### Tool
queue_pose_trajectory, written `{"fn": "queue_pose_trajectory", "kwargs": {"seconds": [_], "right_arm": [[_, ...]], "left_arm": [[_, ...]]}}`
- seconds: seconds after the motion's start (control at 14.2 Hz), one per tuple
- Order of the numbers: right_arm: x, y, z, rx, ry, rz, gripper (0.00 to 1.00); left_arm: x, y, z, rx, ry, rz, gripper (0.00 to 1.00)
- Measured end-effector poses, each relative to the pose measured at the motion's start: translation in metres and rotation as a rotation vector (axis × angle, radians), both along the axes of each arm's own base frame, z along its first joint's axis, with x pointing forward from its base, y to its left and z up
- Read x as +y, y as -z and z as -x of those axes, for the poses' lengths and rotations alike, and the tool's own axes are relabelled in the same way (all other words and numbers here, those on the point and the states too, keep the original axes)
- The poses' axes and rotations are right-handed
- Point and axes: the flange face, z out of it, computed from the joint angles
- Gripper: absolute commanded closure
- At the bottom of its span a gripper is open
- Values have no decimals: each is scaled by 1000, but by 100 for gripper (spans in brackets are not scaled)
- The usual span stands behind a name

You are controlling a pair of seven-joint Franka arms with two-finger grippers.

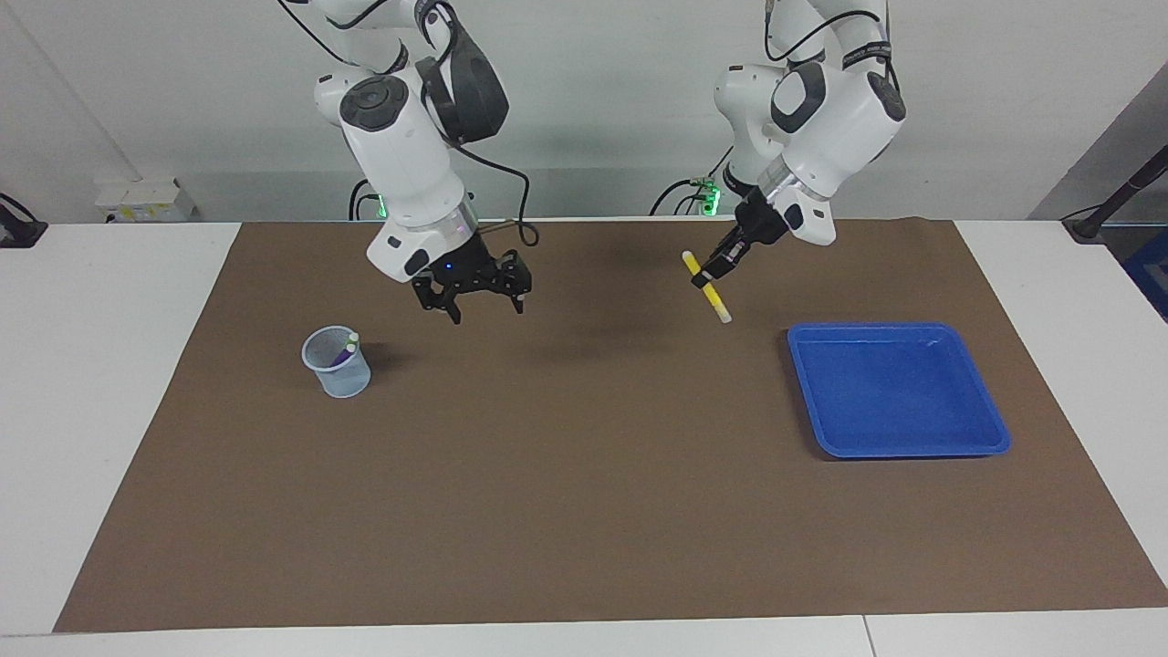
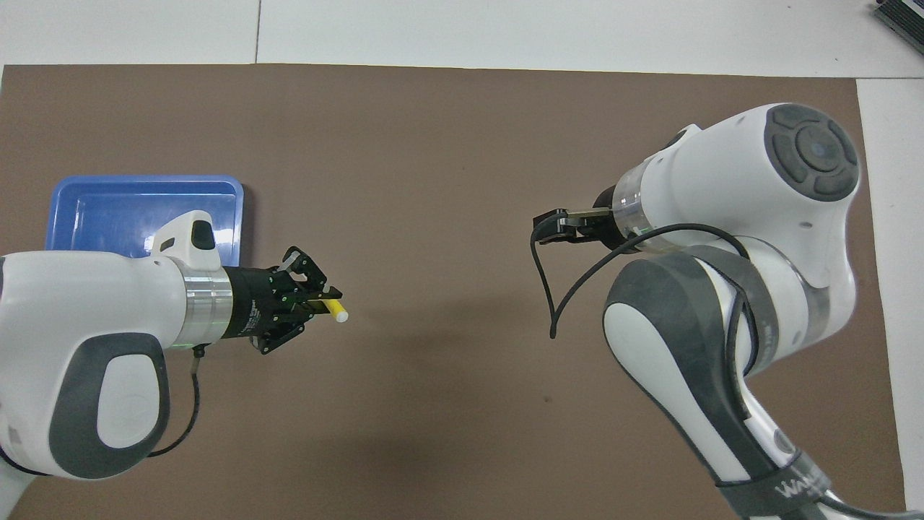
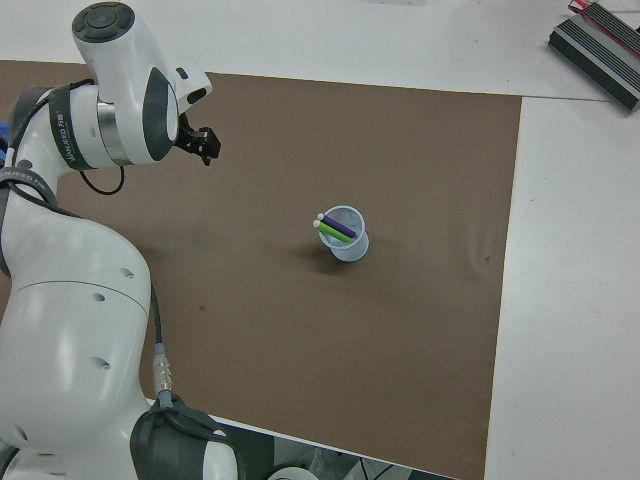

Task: Right arm passes pens to left for tray arrangement
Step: 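Lower the yellow pen into the blue tray with the left gripper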

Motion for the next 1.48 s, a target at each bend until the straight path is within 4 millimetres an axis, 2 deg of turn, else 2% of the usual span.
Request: {"fn": "queue_pose_trajectory", "kwargs": {"seconds": [0.14, 0.35, 0.49, 0.56, 0.63, 0.77, 0.91, 1.13, 1.48], "right_arm": [[-33, 2, -9, -24, -74, 69, 0], [-100, 4, -23, -42, -168, 110, 0], [-142, 17, -24, -24, -218, 159, 0], [-156, 26, -23, -11, -235, 187, 0], [-164, 37, -21, -1, -242, 205, 0], [-180, 55, -15, 28, -230, 214, 0], [-192, 67, -7, 54, -214, 212, 10], [-198, 79, 3, 80, -183, 209, 19], [-208, 94, 10, 101, -97, 205, 21]], "left_arm": [[24, -5, -6, -58, 166, -77, 100], [59, -7, -13, -147, 394, -234, 100], [83, -6, -18, -192, 531, -308, 100], [96, -5, -20, -207, 589, -337, 100], [107, -3, -22, -214, 646, -371, 100], [117, 5, -27, -212, 742, -439, 100], [118, 19, -36, -216, 813, -479, 100], [128, 47, -52, -217, 836, -491, 100], [150, 81, -71, -224, 822, -494, 100]]}}
